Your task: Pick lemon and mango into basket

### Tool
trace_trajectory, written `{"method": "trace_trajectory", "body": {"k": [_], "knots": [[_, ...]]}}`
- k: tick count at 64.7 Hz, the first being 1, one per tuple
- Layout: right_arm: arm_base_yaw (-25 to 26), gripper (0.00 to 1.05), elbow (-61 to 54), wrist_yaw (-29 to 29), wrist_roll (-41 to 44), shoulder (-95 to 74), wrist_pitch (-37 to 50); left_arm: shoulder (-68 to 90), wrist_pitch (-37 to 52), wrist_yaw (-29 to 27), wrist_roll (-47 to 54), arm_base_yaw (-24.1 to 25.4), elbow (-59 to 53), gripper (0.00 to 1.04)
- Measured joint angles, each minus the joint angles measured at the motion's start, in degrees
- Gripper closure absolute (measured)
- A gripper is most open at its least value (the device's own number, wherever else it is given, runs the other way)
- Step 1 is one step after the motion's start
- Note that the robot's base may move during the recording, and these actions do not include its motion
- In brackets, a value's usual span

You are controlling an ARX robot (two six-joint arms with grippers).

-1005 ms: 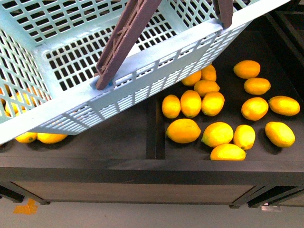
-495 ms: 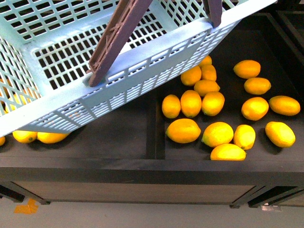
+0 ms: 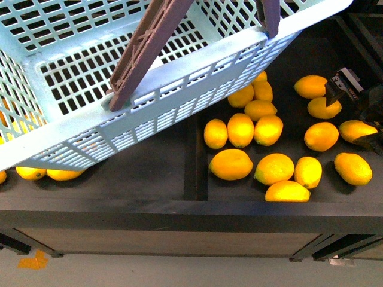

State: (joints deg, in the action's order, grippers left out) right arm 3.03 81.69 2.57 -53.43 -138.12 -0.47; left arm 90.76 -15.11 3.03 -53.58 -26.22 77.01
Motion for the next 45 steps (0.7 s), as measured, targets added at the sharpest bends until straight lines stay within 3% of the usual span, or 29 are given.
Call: {"method": "trace_trajectory", "body": {"k": [45], "knots": [[-2.7,0.09,14.9,0.8,-2.3,-12.3,-4.5,0.0,0.0,0.0,0.0,0.0,0.0,0.90]]}}
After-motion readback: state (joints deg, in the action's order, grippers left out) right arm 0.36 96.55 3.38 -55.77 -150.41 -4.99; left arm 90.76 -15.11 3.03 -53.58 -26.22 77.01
